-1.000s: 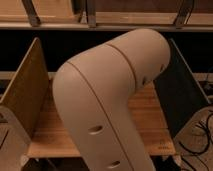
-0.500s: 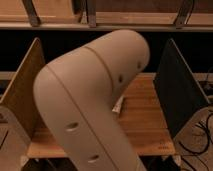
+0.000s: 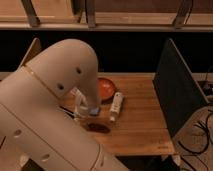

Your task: Push the eraser across the table

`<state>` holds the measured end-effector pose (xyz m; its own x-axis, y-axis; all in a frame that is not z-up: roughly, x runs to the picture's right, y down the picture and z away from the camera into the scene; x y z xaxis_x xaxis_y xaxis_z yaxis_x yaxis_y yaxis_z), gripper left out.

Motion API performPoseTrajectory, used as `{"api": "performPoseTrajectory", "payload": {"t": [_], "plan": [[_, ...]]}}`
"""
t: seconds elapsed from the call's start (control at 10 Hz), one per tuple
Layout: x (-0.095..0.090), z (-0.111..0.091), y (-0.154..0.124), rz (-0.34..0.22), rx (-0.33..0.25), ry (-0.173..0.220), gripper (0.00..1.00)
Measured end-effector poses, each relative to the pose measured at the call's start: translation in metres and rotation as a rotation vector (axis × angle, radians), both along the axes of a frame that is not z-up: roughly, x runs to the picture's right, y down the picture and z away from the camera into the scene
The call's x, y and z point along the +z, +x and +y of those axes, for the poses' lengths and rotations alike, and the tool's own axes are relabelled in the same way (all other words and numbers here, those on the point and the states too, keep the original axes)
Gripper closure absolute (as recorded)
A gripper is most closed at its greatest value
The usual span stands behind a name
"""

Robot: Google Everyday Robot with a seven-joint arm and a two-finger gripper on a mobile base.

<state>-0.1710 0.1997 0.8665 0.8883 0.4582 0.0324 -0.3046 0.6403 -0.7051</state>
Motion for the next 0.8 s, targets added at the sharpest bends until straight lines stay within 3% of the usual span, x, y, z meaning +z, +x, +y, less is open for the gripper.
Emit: {"api": "performPoseTrajectory", "payload": {"t": [0.3, 0.5, 0.7, 0.8], "plan": [[0.004, -0.018, -0.034, -0.066, -0.062, 0.037, 1.0], [-0.009, -0.041, -0.049, -0.093, -0.094, 0.109, 1.0], [-0.026, -0.072, -0.024, -0.046, -0.062, 0.193, 1.0], [-0.036, -0.087, -0.002, -0.007, -0.017, 0.231, 1.0]]}}
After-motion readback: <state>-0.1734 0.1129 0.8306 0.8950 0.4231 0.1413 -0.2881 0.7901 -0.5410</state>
